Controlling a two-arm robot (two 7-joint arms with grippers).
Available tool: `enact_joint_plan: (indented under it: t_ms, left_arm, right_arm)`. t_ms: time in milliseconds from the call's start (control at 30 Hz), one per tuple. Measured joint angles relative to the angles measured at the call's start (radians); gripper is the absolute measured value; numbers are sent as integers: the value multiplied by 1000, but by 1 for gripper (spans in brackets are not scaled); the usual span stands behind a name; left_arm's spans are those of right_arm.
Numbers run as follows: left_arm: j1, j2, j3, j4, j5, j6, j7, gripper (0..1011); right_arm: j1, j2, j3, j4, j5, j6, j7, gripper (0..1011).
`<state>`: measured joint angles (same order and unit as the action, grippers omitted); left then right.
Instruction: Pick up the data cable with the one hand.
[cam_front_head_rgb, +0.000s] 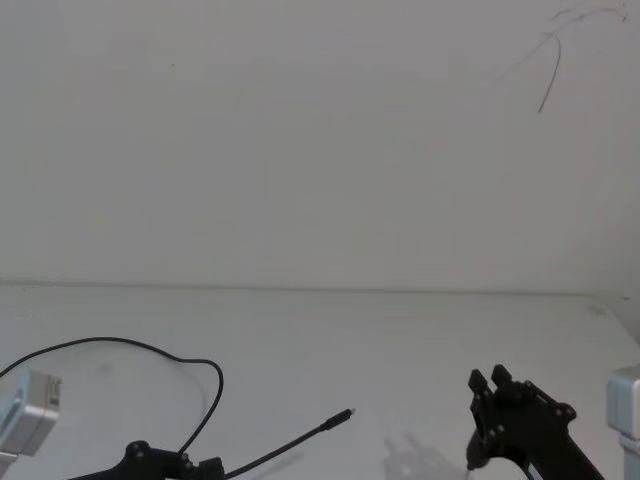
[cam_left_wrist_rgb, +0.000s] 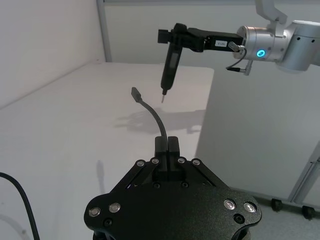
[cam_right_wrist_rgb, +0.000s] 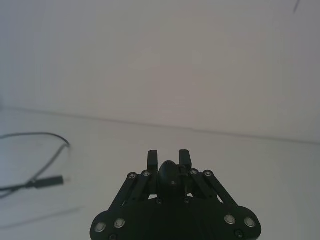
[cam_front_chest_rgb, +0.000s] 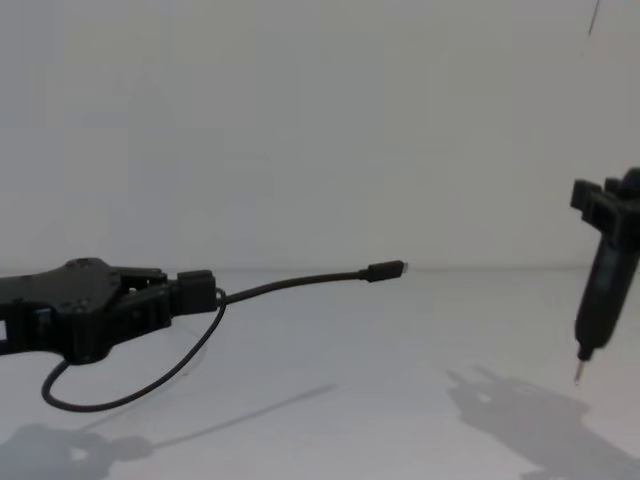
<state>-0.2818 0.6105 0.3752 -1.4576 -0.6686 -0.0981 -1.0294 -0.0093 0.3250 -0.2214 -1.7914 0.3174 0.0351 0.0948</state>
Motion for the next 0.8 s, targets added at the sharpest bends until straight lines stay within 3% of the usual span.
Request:
enact_joint_plan:
  t_ms: [400,800]
  left_arm:
    - [9,14,-7,-4,-25,-6,-30,31]
    - [12,19,-10,-5,-35,-8,-40,31]
  right_arm:
    - [44,-38,-18,-53,74,25,65,251]
    - [78,-70,-56,-65,99,4,107,251]
